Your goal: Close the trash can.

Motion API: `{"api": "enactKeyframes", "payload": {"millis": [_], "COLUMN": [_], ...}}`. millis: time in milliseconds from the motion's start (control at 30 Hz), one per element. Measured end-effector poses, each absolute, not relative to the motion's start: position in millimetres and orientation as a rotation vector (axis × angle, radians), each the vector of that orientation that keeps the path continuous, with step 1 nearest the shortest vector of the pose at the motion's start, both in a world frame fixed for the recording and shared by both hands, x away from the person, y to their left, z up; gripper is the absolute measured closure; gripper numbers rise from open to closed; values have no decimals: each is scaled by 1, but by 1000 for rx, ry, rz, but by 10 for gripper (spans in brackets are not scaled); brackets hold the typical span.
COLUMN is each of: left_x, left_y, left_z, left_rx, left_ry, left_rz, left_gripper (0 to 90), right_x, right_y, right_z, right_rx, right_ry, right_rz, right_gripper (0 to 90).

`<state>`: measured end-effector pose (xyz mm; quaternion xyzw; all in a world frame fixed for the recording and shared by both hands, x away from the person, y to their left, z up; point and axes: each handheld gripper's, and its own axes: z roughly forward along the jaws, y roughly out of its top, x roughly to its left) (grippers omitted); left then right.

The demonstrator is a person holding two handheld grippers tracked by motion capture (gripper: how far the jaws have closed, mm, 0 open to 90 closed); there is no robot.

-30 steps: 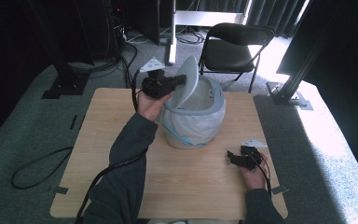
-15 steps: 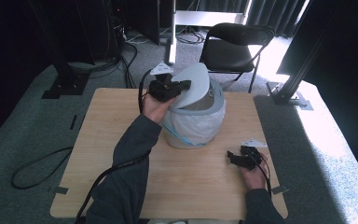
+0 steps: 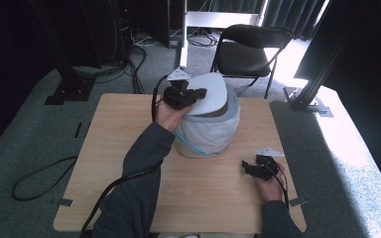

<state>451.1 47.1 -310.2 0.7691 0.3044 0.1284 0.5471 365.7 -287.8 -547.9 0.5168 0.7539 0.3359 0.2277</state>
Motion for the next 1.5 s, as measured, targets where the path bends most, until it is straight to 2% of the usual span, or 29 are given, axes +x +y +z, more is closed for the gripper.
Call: {"api": "enactKeyframes", "payload": {"millis": [1500], "left_x": [448], "left_y": [23], "left_z": [-314], "left_rx": [1935], "left_ry": [768], "left_rz": [368], "left_gripper": [900], "right_x": [365], "right_y": [-287], "right_z": [-548], "right_rx": [1421], "right_ry": [2079], "right_rz": [929], "right_gripper": [289]}}
